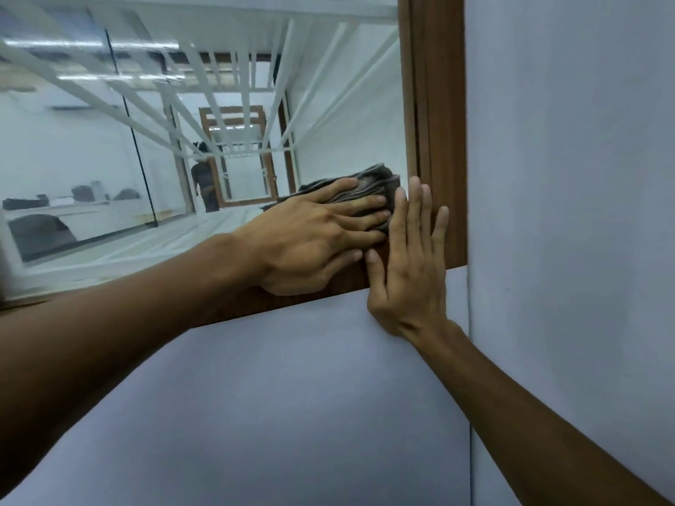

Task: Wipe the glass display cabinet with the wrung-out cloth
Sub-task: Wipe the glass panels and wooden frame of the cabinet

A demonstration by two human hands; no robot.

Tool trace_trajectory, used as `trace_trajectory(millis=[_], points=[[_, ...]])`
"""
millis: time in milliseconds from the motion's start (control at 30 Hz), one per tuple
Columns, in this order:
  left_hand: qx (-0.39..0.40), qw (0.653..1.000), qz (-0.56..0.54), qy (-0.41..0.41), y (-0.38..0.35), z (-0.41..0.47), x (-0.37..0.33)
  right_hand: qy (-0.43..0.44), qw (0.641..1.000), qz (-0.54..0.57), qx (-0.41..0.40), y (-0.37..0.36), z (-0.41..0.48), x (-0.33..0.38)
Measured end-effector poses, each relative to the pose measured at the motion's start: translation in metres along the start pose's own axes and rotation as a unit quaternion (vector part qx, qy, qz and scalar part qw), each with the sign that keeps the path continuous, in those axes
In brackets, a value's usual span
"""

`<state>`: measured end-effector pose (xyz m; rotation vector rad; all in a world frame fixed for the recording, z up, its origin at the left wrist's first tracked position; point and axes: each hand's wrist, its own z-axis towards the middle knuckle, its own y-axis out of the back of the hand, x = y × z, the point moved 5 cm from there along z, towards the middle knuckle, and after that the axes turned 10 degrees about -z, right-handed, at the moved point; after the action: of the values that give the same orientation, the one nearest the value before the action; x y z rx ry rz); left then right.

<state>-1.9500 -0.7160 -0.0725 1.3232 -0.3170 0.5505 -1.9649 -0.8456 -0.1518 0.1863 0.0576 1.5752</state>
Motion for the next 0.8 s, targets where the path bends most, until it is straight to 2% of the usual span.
trace_trajectory(millis=[433,567,633,700,800], points=[[-0.060,0.994,0.025,0.093,0.008,-0.165,0.025,0.105,0.992,0.016,0.066,-0.010,0.002,0.137],[-0.069,0.986,0.045,0.144,0.013,-0.218,0.031,0.137,0.987,0.024,0.076,-0.013,0.007,0.177],[-0.110,0.972,0.088,0.187,0.010,-0.248,0.030,0.143,0.986,0.025,0.081,-0.016,0.010,0.193],[-0.170,0.943,0.125,0.256,0.003,-0.275,0.022,0.154,0.984,0.032,0.083,-0.017,0.012,0.208],[-0.216,0.900,0.126,0.358,-0.004,-0.283,0.015,0.179,0.979,0.031,0.091,-0.021,0.017,0.232]])
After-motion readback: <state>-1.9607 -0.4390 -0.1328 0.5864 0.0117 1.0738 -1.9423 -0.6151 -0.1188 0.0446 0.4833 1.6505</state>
